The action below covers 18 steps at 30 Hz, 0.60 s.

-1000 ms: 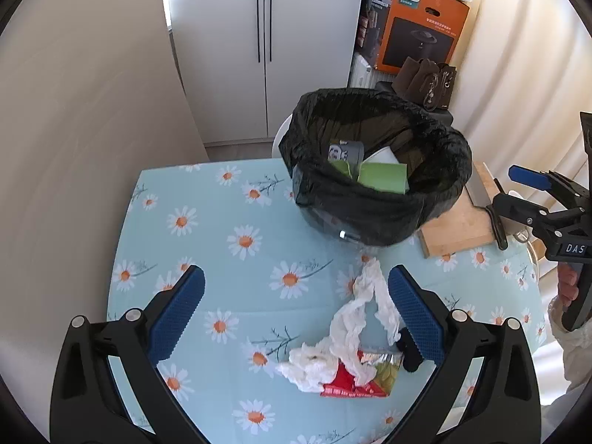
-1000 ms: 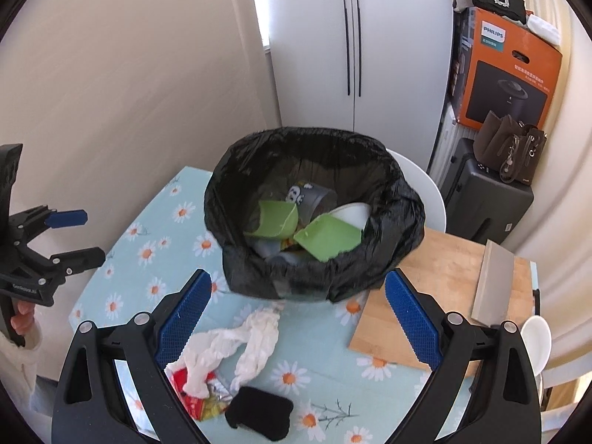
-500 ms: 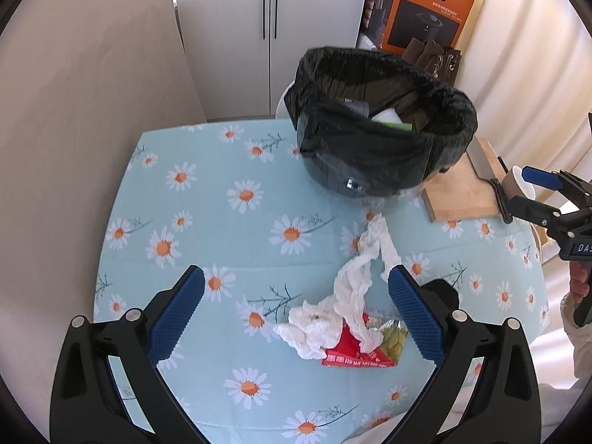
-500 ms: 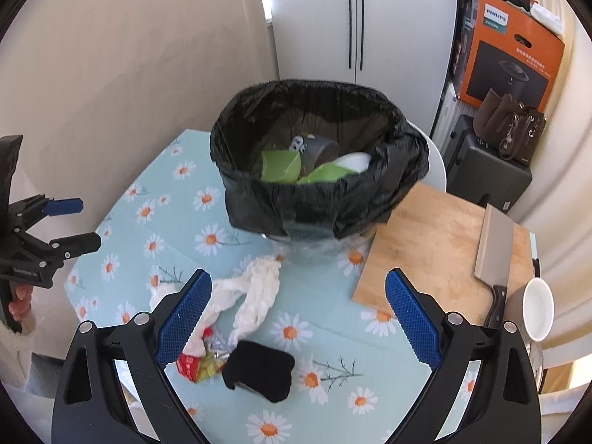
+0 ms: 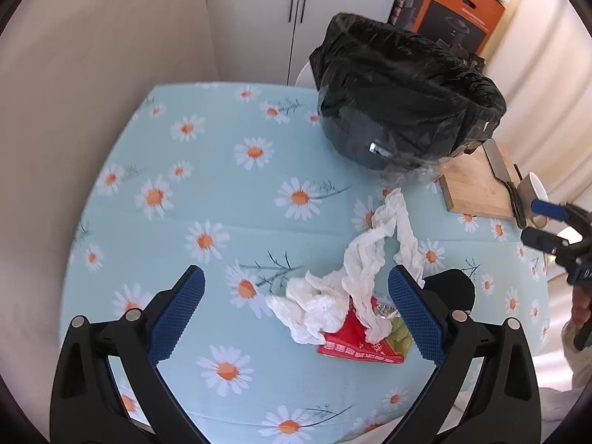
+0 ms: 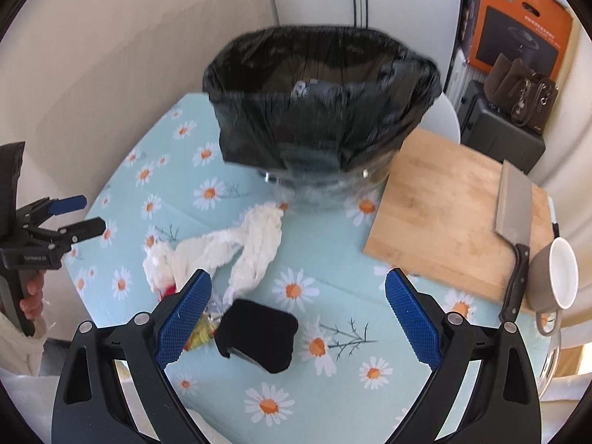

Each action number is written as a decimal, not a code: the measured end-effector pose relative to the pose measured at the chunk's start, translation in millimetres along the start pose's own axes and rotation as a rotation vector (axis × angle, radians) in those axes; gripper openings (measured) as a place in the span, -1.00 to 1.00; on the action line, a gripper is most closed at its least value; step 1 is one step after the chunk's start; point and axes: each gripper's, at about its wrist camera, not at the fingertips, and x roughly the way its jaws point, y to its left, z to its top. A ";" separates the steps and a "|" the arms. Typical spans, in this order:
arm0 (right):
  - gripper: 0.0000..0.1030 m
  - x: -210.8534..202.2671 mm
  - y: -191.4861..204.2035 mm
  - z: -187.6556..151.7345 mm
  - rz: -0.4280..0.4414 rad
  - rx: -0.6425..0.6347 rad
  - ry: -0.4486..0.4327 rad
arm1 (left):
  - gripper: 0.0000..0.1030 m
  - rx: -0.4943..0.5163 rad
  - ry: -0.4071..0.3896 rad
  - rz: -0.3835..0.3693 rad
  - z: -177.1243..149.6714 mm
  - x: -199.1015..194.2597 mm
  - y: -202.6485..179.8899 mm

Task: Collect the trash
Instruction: 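Move both tools back to the table, right tool toward the black sponge, then grasp the black sponge with the right tool while the left tool grasps white tissues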

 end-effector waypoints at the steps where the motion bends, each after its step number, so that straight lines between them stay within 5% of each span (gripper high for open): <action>1: 0.76 3.3 0.3 -2.1 0.005 -0.003 0.009 | 0.89 -0.015 0.005 -0.007 -3.8 4.2 1.9; 18: 0.76 72.3 35.2 -41.2 0.093 -0.319 0.206 | 0.89 -0.178 0.136 0.056 -54.5 74.2 21.1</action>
